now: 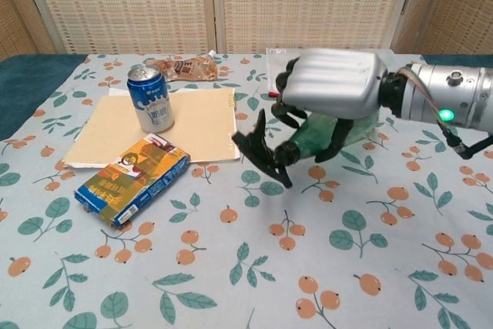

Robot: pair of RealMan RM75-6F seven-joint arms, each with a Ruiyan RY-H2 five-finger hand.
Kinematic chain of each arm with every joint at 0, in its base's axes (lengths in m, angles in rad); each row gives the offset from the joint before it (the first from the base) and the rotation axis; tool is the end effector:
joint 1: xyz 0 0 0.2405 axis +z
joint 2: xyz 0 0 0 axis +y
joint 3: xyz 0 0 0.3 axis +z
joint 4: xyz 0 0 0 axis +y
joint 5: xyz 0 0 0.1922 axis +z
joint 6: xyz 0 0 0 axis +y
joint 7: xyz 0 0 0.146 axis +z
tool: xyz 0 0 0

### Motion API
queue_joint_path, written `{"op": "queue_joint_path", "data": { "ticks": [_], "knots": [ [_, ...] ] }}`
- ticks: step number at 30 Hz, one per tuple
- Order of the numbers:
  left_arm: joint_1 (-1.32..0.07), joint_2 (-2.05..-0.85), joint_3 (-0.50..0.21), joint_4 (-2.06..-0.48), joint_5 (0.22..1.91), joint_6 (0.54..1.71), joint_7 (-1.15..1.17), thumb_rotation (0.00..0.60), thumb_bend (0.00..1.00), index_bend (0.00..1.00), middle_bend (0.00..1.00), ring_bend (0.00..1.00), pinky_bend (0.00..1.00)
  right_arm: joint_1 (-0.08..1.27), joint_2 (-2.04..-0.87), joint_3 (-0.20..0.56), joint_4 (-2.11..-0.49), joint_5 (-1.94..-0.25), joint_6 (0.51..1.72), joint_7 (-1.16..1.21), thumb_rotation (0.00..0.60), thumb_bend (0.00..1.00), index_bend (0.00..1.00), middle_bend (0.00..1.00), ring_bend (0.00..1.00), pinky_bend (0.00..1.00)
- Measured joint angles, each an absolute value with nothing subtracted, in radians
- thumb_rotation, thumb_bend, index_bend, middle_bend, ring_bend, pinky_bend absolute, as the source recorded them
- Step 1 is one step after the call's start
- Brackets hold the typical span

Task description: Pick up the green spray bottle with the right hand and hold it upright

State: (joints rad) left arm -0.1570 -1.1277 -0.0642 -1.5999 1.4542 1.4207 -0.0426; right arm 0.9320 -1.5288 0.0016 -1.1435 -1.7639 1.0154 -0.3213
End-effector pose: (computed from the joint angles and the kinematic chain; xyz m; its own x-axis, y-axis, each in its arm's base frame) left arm -0.3393 0.2125 0.1886 0.3541 0.0248 0.9349 0.9350 -0.0288 -0.3534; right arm -0.1406 -0.3941 0.0024 0.7781 0.3273 0.5361 -0.1292 -0.7518 0.6466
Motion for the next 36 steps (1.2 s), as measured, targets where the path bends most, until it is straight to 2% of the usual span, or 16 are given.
{"op": "queue_joint_path", "data": {
  "ticks": [8, 22, 25, 31, 36],
  "knots": [
    [-0.158, -1.127, -0.063, -1.61, 1.45, 1.412, -0.038, 0.6, 0.23, 0.0, 0.0, 0.0, 0.0, 0.867, -1.499, 0.125, -1.26, -1.655, 1.18, -0.272, 0.6, 0.0, 0.8, 0.58, 0.36, 0.38],
    [-0.159, -1.125, -0.06, -1.611, 1.45, 1.405, -0.047, 0.6, 0.23, 0.0, 0.0, 0.0, 0.0, 0.775, -1.532, 0.255, -1.417, -1.434, 1.27, -0.247, 0.6, 0.02, 0.83, 0.6, 0.39, 0.39],
    [-0.158, -1.123, -0.06, -1.611, 1.45, 1.405, -0.052, 0.6, 0.23, 0.0, 0.0, 0.0, 0.0, 0.753, -1.553, 0.292, -1.466, -1.33, 1.283, -0.248, 0.6, 0.03, 0.83, 0.6, 0.39, 0.38],
    [-0.158, -1.125, -0.057, -1.606, 1.454, 1.404, -0.05, 0.6, 0.23, 0.0, 0.0, 0.0, 0.0, 0.706, -1.596, 0.366, -1.563, -1.087, 1.321, -0.299, 0.6, 0.05, 0.83, 0.6, 0.39, 0.28],
    [-0.159, -1.126, -0.057, -1.604, 1.458, 1.405, -0.047, 0.6, 0.23, 0.0, 0.0, 0.0, 0.0, 0.688, -1.621, 0.38, -1.582, -1.057, 1.358, -0.368, 0.6, 0.07, 0.83, 0.6, 0.39, 0.27]
  ]
}}
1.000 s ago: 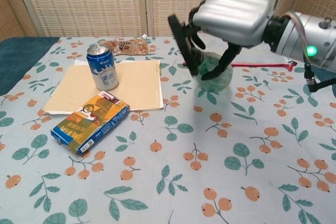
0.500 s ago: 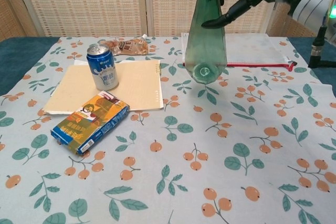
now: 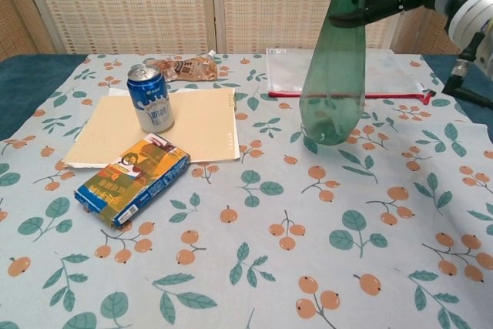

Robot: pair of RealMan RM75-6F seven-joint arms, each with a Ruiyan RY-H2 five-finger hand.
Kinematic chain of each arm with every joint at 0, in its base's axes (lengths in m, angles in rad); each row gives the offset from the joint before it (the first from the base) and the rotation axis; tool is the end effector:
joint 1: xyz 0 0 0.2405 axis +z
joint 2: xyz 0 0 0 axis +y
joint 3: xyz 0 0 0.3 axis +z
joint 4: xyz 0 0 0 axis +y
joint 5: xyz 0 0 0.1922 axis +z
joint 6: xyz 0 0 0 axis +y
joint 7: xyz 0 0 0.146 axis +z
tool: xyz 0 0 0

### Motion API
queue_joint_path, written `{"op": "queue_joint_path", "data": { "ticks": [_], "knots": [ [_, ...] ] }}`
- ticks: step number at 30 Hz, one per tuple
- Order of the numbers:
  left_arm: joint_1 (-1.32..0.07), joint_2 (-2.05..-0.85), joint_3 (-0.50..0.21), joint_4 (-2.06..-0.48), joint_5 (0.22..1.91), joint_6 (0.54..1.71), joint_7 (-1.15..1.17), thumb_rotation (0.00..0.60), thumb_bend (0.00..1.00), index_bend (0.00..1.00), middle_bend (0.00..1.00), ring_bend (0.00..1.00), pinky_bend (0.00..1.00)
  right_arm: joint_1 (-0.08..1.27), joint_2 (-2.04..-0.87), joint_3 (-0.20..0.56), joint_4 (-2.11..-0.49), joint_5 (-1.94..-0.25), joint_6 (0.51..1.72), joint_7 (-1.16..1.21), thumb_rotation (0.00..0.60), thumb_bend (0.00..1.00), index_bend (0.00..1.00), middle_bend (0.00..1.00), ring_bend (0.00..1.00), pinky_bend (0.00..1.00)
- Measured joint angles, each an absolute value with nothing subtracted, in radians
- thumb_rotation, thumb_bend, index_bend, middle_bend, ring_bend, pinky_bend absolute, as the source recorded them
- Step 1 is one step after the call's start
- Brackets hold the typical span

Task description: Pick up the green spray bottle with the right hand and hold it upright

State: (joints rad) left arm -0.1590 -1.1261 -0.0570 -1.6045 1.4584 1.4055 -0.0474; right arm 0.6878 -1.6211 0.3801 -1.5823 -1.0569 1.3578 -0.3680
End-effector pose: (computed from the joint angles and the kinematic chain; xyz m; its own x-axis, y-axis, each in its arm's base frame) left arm -0.3391 0.2116 0.1855 0.3486 0.0472 0.9361 0.9371 -0.0338 -0.3473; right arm -0.1514 -0.3812 0.0604 0.1110 0.1113 0.9876 -0.9775 -0.1673 0.1287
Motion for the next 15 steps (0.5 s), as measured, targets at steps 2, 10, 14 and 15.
{"op": "queue_joint_path", "data": {
  "ticks": [2, 10, 14, 15],
  "knots": [
    [-0.159, -1.126, -0.058, -1.606, 1.456, 1.406, -0.048, 0.6, 0.23, 0.0, 0.0, 0.0, 0.0, 0.686, -1.626, 0.383, -1.584, -1.053, 1.364, -0.389, 0.6, 0.07, 0.83, 0.6, 0.39, 0.27],
    [-0.158, -1.125, -0.059, -1.607, 1.455, 1.407, -0.052, 0.6, 0.23, 0.0, 0.0, 0.0, 0.0, 0.683, -1.64, 0.37, -1.548, -1.059, 1.353, -0.397, 0.6, 0.07, 0.83, 0.6, 0.39, 0.27],
    [-0.159, -1.123, -0.059, -1.608, 1.454, 1.404, -0.056, 0.6, 0.23, 0.0, 0.0, 0.0, 0.0, 0.678, -1.651, 0.366, -1.523, -1.059, 1.347, -0.387, 0.6, 0.07, 0.83, 0.6, 0.39, 0.27],
    [-0.159, -1.123, -0.059, -1.608, 1.454, 1.404, -0.056, 0.6, 0.23, 0.0, 0.0, 0.0, 0.0, 0.677, -1.652, 0.367, -1.52, -1.058, 1.346, -0.386, 0.6, 0.07, 0.83, 0.6, 0.39, 0.27]
  ]
}}
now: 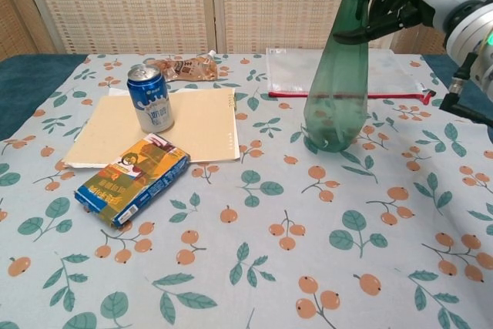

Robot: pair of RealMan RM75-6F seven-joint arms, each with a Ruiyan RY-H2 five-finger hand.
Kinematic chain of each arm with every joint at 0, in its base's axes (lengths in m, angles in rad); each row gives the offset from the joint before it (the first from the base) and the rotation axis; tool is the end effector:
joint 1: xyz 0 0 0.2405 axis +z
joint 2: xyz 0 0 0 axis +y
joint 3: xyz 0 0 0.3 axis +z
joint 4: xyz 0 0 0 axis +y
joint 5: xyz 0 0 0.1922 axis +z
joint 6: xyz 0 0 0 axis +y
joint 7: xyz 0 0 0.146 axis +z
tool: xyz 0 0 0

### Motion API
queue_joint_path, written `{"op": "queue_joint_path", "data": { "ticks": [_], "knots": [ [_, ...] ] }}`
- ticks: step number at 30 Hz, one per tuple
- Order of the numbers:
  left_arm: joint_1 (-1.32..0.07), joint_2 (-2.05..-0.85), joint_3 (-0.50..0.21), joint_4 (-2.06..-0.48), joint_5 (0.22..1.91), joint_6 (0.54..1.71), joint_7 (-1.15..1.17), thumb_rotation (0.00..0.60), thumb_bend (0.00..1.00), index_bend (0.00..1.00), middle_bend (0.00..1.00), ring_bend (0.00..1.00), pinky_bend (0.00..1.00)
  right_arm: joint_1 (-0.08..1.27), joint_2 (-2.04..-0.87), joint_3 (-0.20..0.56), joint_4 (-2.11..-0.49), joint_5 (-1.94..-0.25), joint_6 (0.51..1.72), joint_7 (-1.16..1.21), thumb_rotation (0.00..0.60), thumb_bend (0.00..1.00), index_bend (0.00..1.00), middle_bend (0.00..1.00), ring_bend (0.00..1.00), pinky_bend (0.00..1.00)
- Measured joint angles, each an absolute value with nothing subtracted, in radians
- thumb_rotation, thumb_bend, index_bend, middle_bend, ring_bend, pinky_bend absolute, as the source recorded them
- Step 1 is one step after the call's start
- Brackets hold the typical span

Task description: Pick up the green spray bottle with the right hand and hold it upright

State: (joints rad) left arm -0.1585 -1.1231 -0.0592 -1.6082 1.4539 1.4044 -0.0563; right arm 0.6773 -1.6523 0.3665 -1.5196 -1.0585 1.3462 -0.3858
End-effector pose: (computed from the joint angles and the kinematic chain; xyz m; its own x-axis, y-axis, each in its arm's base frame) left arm -0.3391 0.2118 0.1866 0.3387 0.0465 0.9398 0.9408 -0.0289 -0.3376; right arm -0.1636 -0.3818 0.0483 0.1640 0.1049 0.9809 -0.9743 -0.1385 0.1777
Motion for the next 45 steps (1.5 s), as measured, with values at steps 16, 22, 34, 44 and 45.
{"op": "queue_joint_path", "data": {
  "ticks": [16, 22, 34, 44, 45],
  "knots": [
    [-0.159, -1.122, -0.059, -1.611, 1.451, 1.401, -0.051, 0.6, 0.23, 0.0, 0.0, 0.0, 0.0, 0.666, -1.648, 0.369, -1.518, -1.03, 1.318, -0.396, 0.6, 0.07, 0.63, 0.6, 0.34, 0.27],
    [-0.159, -1.123, -0.058, -1.61, 1.452, 1.401, -0.052, 0.6, 0.23, 0.0, 0.0, 0.0, 0.0, 0.663, -1.637, 0.367, -1.528, -1.033, 1.304, -0.387, 0.6, 0.02, 0.53, 0.57, 0.26, 0.24],
    [-0.161, -1.121, -0.058, -1.613, 1.447, 1.394, -0.045, 0.6, 0.23, 0.0, 0.0, 0.0, 0.0, 0.656, -1.592, 0.353, -1.582, -1.014, 1.256, -0.391, 0.6, 0.0, 0.29, 0.39, 0.13, 0.16],
    [-0.16, -1.123, -0.057, -1.614, 1.446, 1.395, -0.04, 0.6, 0.23, 0.0, 0.0, 0.0, 0.0, 0.638, -1.557, 0.333, -1.619, -0.981, 1.249, -0.422, 0.6, 0.0, 0.21, 0.34, 0.09, 0.13],
    [-0.16, -1.122, -0.057, -1.615, 1.446, 1.395, -0.04, 0.6, 0.23, 0.0, 0.0, 0.0, 0.0, 0.636, -1.554, 0.332, -1.621, -0.977, 1.248, -0.424, 0.6, 0.0, 0.2, 0.34, 0.09, 0.13]
  ]
}}
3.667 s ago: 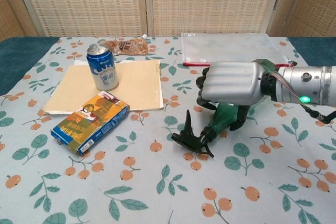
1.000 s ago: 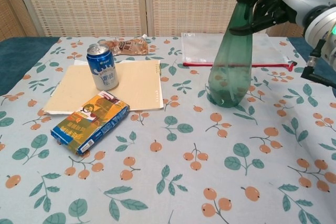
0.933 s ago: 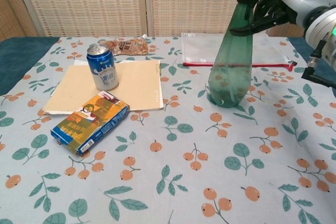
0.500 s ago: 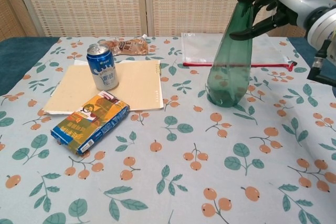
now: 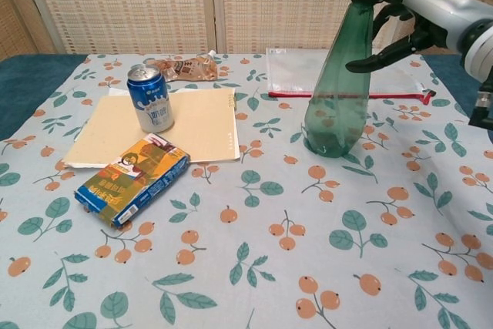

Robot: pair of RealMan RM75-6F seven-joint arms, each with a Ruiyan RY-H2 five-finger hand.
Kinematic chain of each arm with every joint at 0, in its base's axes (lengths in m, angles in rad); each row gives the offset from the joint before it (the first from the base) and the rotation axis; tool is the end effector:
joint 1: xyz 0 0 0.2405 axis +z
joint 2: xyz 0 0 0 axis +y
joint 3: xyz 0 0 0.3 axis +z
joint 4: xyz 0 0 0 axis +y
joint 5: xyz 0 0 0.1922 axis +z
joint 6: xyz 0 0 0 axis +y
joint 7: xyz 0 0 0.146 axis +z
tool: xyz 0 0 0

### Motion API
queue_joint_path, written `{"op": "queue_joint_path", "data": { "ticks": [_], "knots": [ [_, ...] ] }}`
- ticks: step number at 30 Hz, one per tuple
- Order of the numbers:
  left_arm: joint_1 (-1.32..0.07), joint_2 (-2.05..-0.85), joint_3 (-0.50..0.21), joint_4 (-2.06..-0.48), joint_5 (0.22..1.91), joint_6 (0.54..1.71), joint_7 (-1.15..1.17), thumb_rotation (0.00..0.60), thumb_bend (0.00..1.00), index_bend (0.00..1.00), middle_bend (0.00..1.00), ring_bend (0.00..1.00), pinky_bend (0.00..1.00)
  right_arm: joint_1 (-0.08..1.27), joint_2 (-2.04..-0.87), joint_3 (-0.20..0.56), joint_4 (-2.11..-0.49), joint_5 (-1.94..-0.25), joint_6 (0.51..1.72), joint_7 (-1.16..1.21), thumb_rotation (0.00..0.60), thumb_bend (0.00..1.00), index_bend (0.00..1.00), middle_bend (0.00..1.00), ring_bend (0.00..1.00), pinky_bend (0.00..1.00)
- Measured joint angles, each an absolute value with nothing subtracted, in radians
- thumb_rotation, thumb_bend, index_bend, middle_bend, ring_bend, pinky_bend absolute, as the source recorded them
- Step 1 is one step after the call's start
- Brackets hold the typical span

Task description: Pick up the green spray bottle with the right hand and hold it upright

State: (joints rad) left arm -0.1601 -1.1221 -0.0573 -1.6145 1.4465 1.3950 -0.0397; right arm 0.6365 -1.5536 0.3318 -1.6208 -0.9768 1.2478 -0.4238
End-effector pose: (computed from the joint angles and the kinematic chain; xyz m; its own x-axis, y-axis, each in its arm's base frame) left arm -0.3394 0.2117 0.1852 0.3486 0.0572 0.9355 0.9373 -0.0239 -0.3478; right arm -0.1852 -0.3698 0.0553 0.2176 -0.0383 0.9753 -0.9715 -0.1045 0.2127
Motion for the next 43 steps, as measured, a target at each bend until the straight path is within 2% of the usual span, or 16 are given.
{"op": "queue_joint_path", "data": {
  "ticks": [15, 22, 24, 26, 30, 35, 43],
  "knots": [
    [-0.16, -1.123, -0.057, -1.615, 1.445, 1.393, -0.036, 0.6, 0.23, 0.0, 0.0, 0.0, 0.0, 0.609, -1.516, 0.295, -1.619, -0.946, 1.241, -0.45, 0.6, 0.0, 0.17, 0.33, 0.08, 0.12],
    [-0.157, -1.123, -0.058, -1.612, 1.439, 1.395, -0.039, 0.6, 0.23, 0.0, 0.0, 0.0, 0.0, 0.573, -1.416, 0.242, -1.717, -0.945, 1.25, -0.52, 0.6, 0.0, 0.15, 0.28, 0.0, 0.01],
    [-0.156, -1.122, -0.058, -1.612, 1.435, 1.395, -0.042, 0.6, 0.23, 0.0, 0.0, 0.0, 0.0, 0.555, -1.361, 0.216, -1.788, -0.946, 1.268, -0.57, 0.6, 0.0, 0.18, 0.27, 0.0, 0.0],
    [-0.154, -1.12, -0.059, -1.614, 1.433, 1.395, -0.044, 0.6, 0.23, 0.0, 0.0, 0.0, 0.0, 0.527, -1.294, 0.18, -1.87, -0.964, 1.309, -0.633, 0.6, 0.01, 0.26, 0.27, 0.0, 0.0],
    [-0.15, -1.118, -0.057, -1.615, 1.439, 1.405, -0.05, 0.6, 0.23, 0.0, 0.0, 0.0, 0.0, 0.48, -1.218, 0.127, -1.949, -1.043, 1.411, -0.709, 0.6, 0.08, 0.28, 0.27, 0.0, 0.0],
    [-0.153, -1.121, -0.058, -1.614, 1.442, 1.401, -0.044, 0.6, 0.23, 0.0, 0.0, 0.0, 0.0, 0.402, -1.215, 0.063, -1.836, -1.117, 1.466, -0.691, 0.6, 0.1, 0.25, 0.26, 0.0, 0.0],
    [-0.159, -1.121, -0.061, -1.619, 1.441, 1.394, -0.035, 0.6, 0.23, 0.0, 0.0, 0.0, 0.0, 0.349, -1.146, -0.02, -1.751, -1.272, 1.43, -0.575, 0.6, 0.1, 0.21, 0.24, 0.0, 0.0]
  ]
}}
